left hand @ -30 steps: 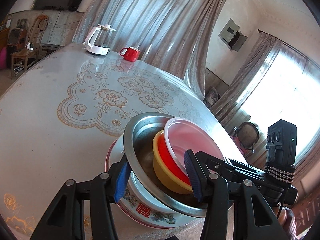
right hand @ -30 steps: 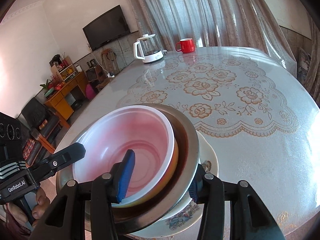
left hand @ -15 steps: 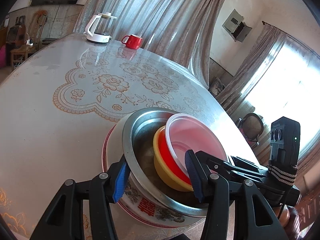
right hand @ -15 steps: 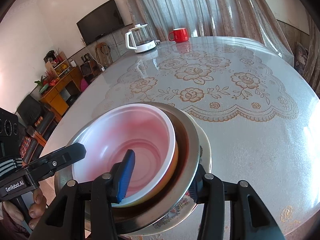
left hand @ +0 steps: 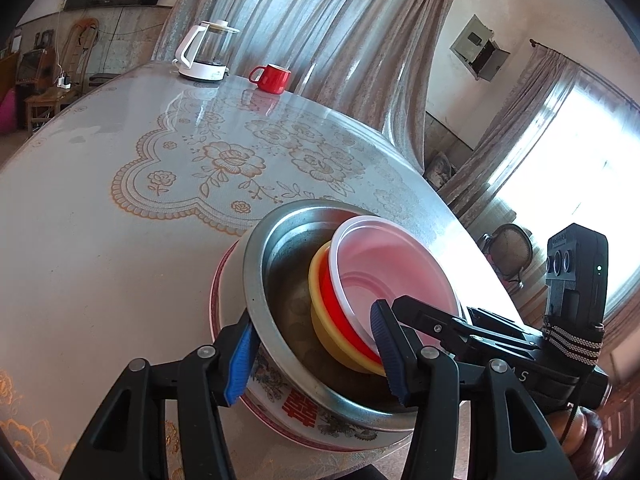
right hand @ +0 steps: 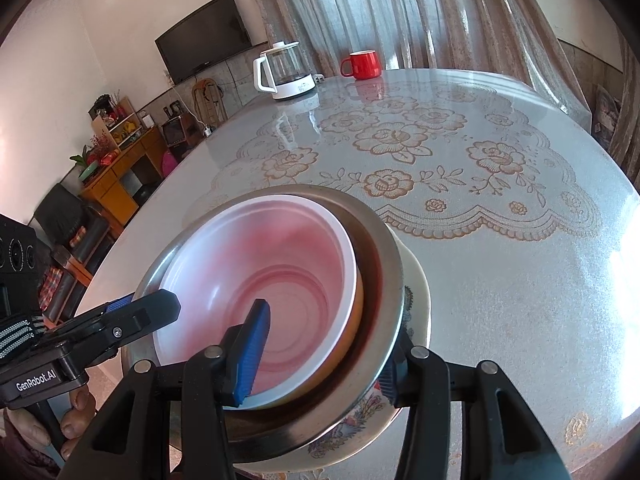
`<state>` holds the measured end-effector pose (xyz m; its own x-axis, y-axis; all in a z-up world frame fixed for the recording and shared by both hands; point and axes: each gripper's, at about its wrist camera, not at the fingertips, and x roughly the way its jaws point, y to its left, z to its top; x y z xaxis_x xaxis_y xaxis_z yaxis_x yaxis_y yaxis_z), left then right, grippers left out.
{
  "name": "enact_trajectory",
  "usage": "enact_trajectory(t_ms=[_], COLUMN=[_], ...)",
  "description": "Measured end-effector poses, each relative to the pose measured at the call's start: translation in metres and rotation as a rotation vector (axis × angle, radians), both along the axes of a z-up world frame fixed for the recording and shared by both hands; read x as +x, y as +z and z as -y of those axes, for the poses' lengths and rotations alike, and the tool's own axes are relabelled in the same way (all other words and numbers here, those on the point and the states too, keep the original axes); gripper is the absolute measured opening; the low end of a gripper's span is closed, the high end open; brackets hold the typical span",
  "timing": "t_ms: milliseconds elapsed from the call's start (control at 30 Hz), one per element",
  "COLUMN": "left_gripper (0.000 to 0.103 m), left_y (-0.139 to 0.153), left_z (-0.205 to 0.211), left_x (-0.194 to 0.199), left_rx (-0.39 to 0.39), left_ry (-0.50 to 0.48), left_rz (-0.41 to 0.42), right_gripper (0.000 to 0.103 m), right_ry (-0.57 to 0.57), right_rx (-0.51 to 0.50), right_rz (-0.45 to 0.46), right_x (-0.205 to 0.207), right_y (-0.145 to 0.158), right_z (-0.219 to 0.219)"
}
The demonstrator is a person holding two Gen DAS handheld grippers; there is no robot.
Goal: Organize plates and bowls
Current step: 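Lower the steel basin onto the double-happiness plate stack and open both grippers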
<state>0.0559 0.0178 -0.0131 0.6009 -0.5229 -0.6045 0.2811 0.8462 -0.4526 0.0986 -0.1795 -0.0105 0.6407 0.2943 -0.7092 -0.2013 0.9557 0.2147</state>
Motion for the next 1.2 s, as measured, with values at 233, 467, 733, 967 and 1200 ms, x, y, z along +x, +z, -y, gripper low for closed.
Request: enact_trajectory(t_ms=[233, 467, 733, 967, 1200], left_gripper=[0.054, 0.054, 0.054, 0.056, 0.059], left_y=[0.001, 0.001, 0.000, 0.001, 0.006], left_z=[0.000, 0.001, 0.001, -0.001, -0.008], left_x=[-0.001, -0.001, -0.002, -0.005, -0.007], left_rx=[0.003, 0.002, 0.000, -0.009, -0.019], left_ry=[-0.001, -0.001, 0.000, 0.008, 0.025], left_rz=[0.000, 0.000, -0.004, -0.001, 0.015], right_gripper=[0.049, 0.049, 0.049, 0.052, 0.056], right_ry=[-0.001, -0.006, -0.014, -0.030, -0.054], right_rx=[-0.004, 0.002, 0.014, 0.039, 0.056], right_rz=[-0.004, -0.012, -0.018, -0.017, -0.011], right_x=[0.001, 0.000, -0.004, -0.009, -0.012], right_y=[0.000, 0.000, 0.002, 0.006, 0.010], right_z=[-0.001, -0.001, 0.004, 0.010, 0.015])
